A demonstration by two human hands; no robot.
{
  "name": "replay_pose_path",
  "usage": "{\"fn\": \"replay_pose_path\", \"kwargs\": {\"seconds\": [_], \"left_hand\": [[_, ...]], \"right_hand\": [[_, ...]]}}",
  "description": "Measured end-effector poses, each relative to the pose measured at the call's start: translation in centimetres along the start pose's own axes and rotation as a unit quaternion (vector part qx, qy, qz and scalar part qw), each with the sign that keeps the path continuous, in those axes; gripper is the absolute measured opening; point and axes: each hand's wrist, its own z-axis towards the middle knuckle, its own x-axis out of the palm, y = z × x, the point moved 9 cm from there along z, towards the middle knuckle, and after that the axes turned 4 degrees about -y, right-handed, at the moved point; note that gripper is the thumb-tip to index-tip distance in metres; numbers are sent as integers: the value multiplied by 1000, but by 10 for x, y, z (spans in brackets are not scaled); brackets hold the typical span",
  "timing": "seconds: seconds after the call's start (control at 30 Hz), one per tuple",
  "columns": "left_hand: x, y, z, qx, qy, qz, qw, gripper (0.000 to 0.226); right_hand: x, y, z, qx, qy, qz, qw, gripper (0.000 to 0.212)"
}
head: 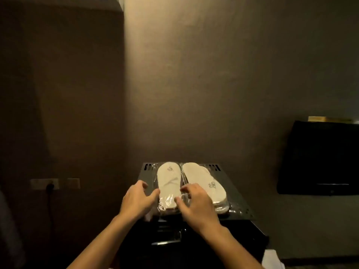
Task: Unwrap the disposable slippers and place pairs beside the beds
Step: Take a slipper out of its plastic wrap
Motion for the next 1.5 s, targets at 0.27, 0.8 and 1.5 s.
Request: {"fn": "replay_pose_path", "kwargs": {"seconds": [0.27,0.8,1.5], "left_hand": [[49,6,38,-47,162,-57,984,62],[4,-20,-16,-53,151,-531,832,43],[-15,-62,28,-49,94,-639,762,55]], "right_hand": [[38,4,0,-18,-12,-39,999,29],[3,-5,0,135,6,329,935,65],[-78,-28,25,36,145,327,933,32]]}}
